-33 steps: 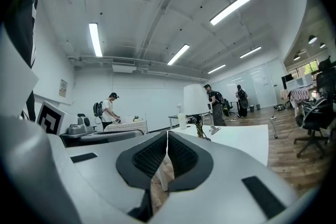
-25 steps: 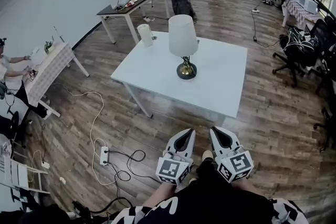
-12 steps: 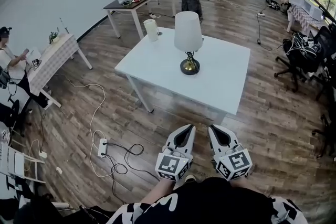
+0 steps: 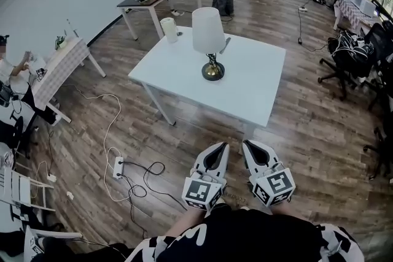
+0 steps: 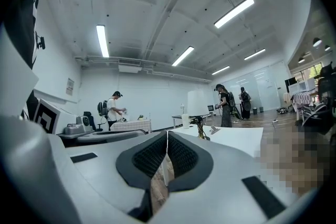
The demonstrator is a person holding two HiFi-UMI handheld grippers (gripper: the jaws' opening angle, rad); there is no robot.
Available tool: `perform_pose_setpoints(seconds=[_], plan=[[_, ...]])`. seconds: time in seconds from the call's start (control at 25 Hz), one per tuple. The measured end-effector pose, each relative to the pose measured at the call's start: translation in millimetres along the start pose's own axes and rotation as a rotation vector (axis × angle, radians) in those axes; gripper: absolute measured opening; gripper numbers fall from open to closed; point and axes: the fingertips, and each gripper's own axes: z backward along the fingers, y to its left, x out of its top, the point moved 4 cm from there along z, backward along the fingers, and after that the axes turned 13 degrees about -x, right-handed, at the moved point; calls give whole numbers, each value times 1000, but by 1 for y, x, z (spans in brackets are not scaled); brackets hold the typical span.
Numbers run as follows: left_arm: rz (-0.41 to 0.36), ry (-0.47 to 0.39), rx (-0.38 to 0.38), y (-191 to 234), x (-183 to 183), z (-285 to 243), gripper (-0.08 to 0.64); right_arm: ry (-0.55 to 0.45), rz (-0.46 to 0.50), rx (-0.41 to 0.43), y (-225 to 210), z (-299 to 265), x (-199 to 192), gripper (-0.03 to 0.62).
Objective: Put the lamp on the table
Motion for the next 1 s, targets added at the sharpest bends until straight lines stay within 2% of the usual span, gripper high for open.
perform_pose_setpoints(seconds=[0.4, 1.0], plan=[[-3, -7, 19, -5, 1, 5, 5, -8, 35, 24, 5, 8, 1, 18], [-5, -14, 15, -8, 2, 0, 5, -15, 29, 27, 1, 8, 3, 18]])
